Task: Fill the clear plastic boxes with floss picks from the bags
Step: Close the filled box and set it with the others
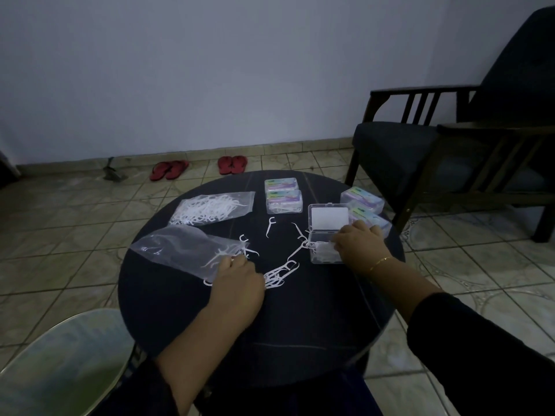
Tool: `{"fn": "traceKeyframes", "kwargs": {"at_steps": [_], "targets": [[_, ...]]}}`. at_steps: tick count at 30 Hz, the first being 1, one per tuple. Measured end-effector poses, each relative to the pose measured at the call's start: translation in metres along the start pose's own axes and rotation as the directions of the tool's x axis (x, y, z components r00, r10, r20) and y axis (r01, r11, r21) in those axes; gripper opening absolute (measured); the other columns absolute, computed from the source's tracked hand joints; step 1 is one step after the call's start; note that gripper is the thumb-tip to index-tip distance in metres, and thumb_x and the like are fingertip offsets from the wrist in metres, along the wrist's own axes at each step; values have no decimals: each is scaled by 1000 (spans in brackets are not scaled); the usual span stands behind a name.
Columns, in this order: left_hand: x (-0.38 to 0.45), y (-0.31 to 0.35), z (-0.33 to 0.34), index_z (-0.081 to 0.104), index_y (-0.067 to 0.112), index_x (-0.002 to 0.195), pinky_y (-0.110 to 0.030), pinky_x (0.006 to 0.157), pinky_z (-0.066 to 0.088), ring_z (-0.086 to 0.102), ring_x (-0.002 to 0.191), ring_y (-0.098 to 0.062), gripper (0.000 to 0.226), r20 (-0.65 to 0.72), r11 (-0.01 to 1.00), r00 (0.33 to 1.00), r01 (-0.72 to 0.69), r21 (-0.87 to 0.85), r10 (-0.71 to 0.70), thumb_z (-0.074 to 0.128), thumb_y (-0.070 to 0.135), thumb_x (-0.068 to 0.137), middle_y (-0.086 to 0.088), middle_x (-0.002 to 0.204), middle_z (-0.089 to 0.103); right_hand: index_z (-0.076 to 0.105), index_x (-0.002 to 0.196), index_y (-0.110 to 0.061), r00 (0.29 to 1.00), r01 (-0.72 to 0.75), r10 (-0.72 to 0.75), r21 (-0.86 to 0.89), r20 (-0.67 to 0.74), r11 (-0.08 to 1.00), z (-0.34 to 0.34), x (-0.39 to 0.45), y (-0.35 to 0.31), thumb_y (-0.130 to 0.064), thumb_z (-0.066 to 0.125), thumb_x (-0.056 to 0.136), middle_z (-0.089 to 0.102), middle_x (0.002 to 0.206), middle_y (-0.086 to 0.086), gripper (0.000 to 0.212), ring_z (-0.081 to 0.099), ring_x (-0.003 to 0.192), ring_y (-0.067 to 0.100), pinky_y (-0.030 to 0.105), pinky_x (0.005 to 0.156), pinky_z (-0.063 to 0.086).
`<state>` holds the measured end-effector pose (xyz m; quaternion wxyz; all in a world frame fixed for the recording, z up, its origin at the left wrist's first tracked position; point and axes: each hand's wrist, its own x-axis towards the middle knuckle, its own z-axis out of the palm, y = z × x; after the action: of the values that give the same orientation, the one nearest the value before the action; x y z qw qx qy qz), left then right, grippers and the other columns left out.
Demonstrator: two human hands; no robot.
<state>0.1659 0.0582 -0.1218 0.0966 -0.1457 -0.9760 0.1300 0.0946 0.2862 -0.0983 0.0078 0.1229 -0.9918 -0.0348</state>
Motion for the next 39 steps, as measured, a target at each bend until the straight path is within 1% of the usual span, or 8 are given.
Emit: {"fn": "traceKeyframes", "kwargs": {"at_steps": [5, 10, 14, 17, 21, 25, 33, 39], "targets": [[-7, 14, 6, 64, 7, 54, -36, 74, 32, 56, 65, -29, 35, -28, 986, 998, -42, 162, 47, 31, 9, 67, -9, 56, 57, 48, 134, -34, 997, 50, -42, 130, -60, 990, 5, -10, -3, -37, 38, 99, 48, 136, -7, 37, 34, 126, 19, 41, 101, 25], [1, 12, 0, 61, 11, 43, -34, 71, 27, 54, 58, -25, 11, -9, 990, 999, -37, 138, 39, 54, 10, 51, -6, 49, 52, 55, 128, -37, 990, 108, -89, 176, -112, 978, 11, -23, -6, -47, 41, 96, 49, 132, -12, 36, 32, 124, 15, 37, 96, 25], [6, 18, -1, 65, 6, 104, -40, 101, 23, 46, 110, -31, 30, 77, 988, 996, 35, 153, -48, 40, 6, 88, -13, 106, 60, 55, 128, -38, 985, 123, -101, 162, -140, 979, 12, -28, -10, -41, 43, 97, 50, 131, -15, 34, 31, 124, 14, 36, 96, 24], [7, 21, -8, 60, 7, 114, -41, 104, 21, 39, 118, -30, 32, 113, 983, 991, 50, 176, -71, 36, 9, 93, -12, 117, 58, 56, 127, -39, 980, 147, -123, 154, -156, 977, 12, -31, -11, -39, 42, 97, 50, 129, -16, 33, 32, 123, 13, 35, 96, 24], [11, 15, -6, 67, 9, 99, -41, 98, 15, 49, 108, -30, 20, 52, 989, 996, 65, 136, -72, 52, 13, 87, -10, 102, 64, 59, 122, -36, 981, 132, -104, 167, -165, 977, 10, -35, -8, -42, 43, 96, 52, 127, -14, 31, 33, 122, 13, 34, 95, 24], [15, 11, -5, 56, 15, 41, -35, 70, 25, 56, 56, -24, 30, 12, 991, 997, 78, 111, -80, 86, 14, 33, -2, 45, 53, 63, 116, -33, 989, 56, -36, 134, -144, 989, 10, -33, -6, -52, 42, 93, 54, 123, -10, 36, 36, 120, 14, 37, 97, 26], [31, 12, -21, 65, 19, 63, -34, 74, 21, 57, 78, -19, 15, -112, 998, 992, 67, 20, -65, 74, 29, 68, 3, 66, 62, 52, 127, -38, 987, 32, -4, 171, -163, 985, 10, -32, -5, -61, 40, 90, 46, 134, -9, 44, 31, 128, 16, 39, 100, 25], [59, 32, -33, 58, 19, 46, -33, 68, 24, 52, 57, -19, 23, -254, 994, 965, -41, 101, 66, 79, 24, 50, 4, 47, 52, 55, 124, -37, 949, -128, 204, 299, -240, 946, 13, -33, 6, -57, 42, 92, 48, 131, -8, 40, 31, 127, 16, 37, 97, 26]]}}
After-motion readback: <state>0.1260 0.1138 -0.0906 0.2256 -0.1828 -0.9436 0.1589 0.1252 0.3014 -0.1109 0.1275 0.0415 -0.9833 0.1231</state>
